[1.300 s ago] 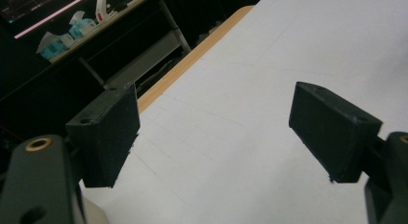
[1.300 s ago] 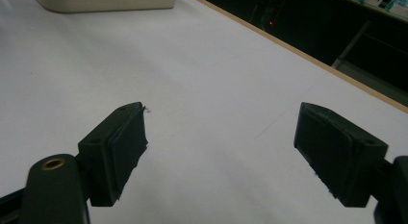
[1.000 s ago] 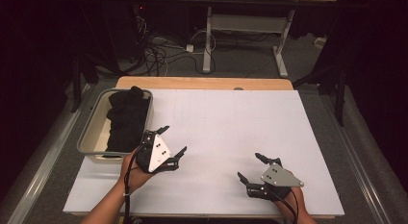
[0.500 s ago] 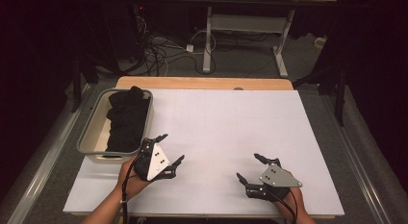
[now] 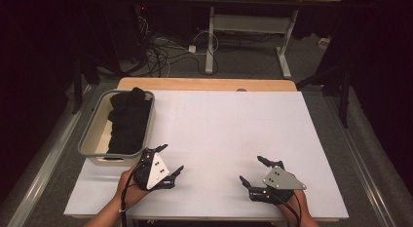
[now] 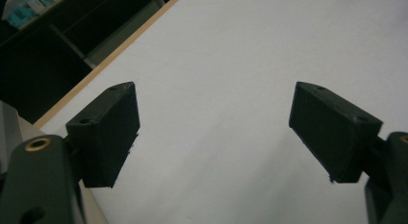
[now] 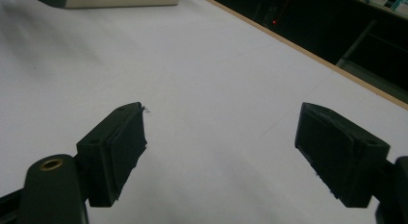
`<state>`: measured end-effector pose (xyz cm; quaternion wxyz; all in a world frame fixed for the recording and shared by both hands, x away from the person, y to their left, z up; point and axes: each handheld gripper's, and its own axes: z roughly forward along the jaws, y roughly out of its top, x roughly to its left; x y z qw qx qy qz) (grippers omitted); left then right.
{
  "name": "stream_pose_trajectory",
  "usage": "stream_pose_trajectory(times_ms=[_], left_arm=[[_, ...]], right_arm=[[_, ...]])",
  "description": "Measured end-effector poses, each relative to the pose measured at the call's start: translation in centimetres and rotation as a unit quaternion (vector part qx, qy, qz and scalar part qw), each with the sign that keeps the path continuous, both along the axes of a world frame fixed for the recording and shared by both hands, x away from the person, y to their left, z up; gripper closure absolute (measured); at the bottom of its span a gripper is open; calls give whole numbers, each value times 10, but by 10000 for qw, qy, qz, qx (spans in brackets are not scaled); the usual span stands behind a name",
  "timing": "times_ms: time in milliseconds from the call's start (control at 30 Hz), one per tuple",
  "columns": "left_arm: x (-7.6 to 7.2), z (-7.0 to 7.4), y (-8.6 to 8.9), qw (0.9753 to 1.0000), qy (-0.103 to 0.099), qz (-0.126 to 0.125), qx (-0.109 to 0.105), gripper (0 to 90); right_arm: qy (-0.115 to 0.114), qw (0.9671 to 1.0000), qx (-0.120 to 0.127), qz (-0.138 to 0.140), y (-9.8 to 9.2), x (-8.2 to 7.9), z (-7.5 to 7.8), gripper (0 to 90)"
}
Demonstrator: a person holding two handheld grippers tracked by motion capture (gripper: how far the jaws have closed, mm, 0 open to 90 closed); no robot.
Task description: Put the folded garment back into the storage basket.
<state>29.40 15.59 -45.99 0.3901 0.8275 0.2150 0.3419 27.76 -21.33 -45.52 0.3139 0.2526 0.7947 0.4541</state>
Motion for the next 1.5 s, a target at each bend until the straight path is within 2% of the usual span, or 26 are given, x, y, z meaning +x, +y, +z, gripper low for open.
stream_pose_trajectory(times_ms=[33,133,200,467,633,700,800,900,967,1033,1100,1233,1400,1500], left_arm=[[0,-1,1,10000,23,1,14,138],[-2,-5,6,9998,158,56,-98,142],[-3,-9,8,9997,204,98,-29,142],[-8,-15,18,9993,351,126,32,141],[-5,-19,24,9979,611,183,-102,141],[-5,-23,25,9978,638,168,-1,142],[-4,-24,25,9978,638,158,-3,142],[-5,-20,26,9978,617,182,-142,142],[-6,-19,25,9984,538,179,-88,142],[-7,-19,26,9981,568,147,-160,142],[-8,-19,26,9986,503,136,-59,142],[-8,-16,27,9988,439,149,-129,142],[-7,-16,26,9991,390,164,-57,142],[-7,-15,27,9990,387,191,-95,142]], right_arm=[[1,10000,10,1,0,0,0,181],[5,10000,-15,0,0,0,0,180],[55,10000,-9,7,1,0,-1,178],[96,9999,-15,52,-1,1,-4,178],[60,9999,-108,52,-2,-2,-5,176],[35,9999,-89,33,-4,-2,-4,176],[28,10000,-46,11,-6,-1,-3,176],[56,10000,-25,-3,-5,-2,-3,176],[36,10000,-56,9,-4,-3,-3,176],[13,10000,-87,24,-3,-3,-2,176],[-33,9999,-83,50,-1,-4,-1,176],[5,10000,-89,37,0,-3,-2,176],[25,9999,-122,66,0,-3,-4,176],[24,9999,-100,45,-2,-2,-4,176]])
